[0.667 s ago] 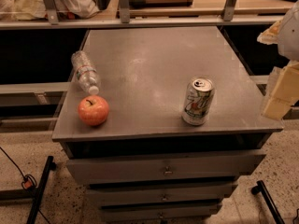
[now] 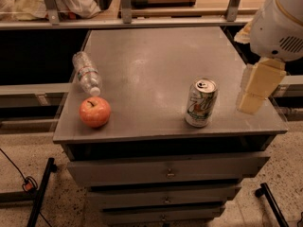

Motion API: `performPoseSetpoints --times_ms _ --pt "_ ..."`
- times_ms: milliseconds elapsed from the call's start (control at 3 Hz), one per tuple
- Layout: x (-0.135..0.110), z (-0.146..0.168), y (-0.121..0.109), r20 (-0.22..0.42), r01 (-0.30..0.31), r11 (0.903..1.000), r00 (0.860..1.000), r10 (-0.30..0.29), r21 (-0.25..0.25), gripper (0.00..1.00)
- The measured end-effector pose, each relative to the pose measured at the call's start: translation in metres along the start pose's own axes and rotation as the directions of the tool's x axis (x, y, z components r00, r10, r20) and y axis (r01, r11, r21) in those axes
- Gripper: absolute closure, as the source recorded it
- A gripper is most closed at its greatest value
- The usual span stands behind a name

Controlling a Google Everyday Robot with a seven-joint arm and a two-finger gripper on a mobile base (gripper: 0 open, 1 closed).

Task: Pick water bottle

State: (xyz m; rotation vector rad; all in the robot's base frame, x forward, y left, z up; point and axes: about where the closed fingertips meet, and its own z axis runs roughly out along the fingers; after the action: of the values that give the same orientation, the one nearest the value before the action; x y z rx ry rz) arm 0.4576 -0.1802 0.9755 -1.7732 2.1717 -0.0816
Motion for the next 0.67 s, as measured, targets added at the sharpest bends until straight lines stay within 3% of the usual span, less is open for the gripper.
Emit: performPoseSetpoints --times_ms 333,667 --pt "-0.061 0.021 -0.012 0.044 0.061 0.9975 0.997 -0.059 -0.035 0.0" --pt "-0.129 0.035 -0.026 0.106 0.084 0.9953 0.991 -0.078 -0.049 0.0"
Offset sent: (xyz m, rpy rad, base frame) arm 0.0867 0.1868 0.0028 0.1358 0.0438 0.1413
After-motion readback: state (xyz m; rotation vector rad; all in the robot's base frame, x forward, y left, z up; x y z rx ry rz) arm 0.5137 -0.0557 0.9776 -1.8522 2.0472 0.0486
